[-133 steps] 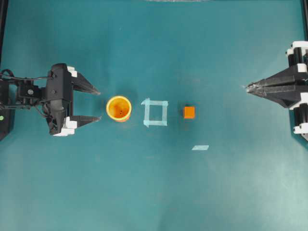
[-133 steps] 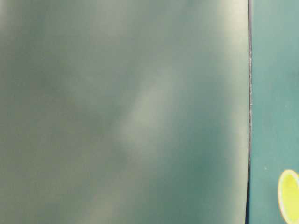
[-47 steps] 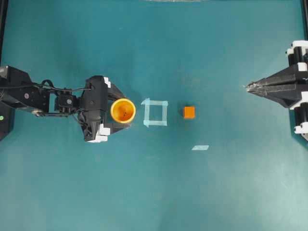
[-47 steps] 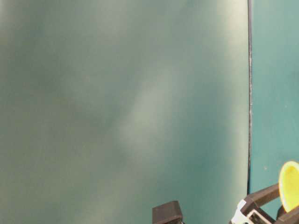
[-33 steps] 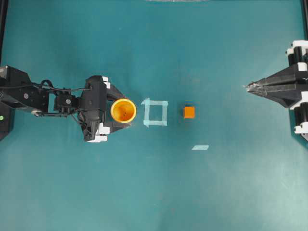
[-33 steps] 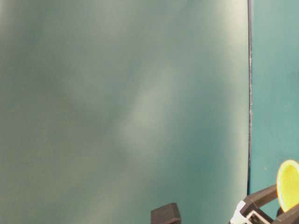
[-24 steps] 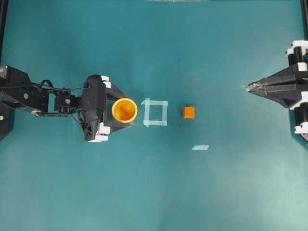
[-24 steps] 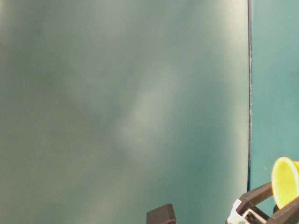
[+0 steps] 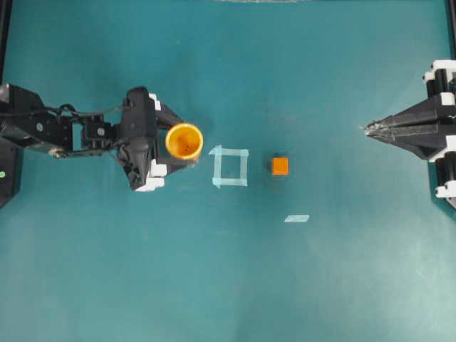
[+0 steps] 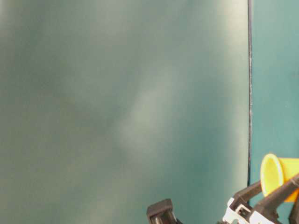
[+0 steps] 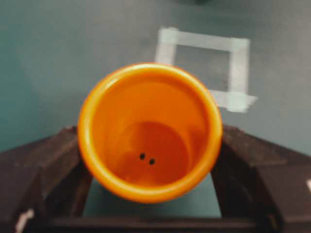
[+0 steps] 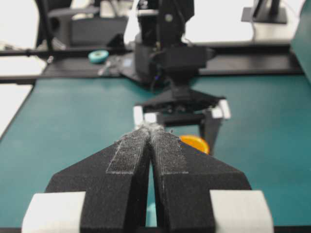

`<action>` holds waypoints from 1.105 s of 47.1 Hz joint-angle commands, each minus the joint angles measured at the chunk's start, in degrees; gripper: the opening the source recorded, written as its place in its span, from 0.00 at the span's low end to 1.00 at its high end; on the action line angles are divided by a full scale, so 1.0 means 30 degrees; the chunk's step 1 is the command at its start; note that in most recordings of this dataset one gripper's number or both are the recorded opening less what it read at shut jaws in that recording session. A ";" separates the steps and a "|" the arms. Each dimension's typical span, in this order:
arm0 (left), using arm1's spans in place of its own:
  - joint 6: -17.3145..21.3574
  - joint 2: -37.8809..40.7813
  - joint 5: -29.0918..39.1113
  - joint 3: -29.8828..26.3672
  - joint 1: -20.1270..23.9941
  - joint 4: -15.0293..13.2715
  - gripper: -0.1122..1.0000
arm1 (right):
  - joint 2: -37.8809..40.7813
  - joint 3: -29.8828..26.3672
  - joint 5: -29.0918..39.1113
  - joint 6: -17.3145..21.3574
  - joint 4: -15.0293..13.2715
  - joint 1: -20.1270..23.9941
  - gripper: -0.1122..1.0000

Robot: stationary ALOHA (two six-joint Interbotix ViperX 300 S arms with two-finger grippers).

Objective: Move the cup backward with left arm.
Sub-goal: 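Slide the gripped orange cup backward toward the far table edge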

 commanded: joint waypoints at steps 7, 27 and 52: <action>-0.0088 -0.0410 0.0264 -0.0674 0.1406 0.0029 0.72 | 0.0117 -0.0645 -0.0088 0.0029 0.0029 -0.0029 0.10; 0.0000 -0.0381 0.0791 -0.1025 0.4102 0.0029 0.72 | 0.0117 -0.0615 -0.0088 0.0000 0.0059 -0.0029 0.10; 0.0293 -0.0059 0.2168 -0.2314 0.6680 0.0117 0.72 | 0.0117 -0.0615 -0.0088 0.0000 0.0059 -0.0059 0.10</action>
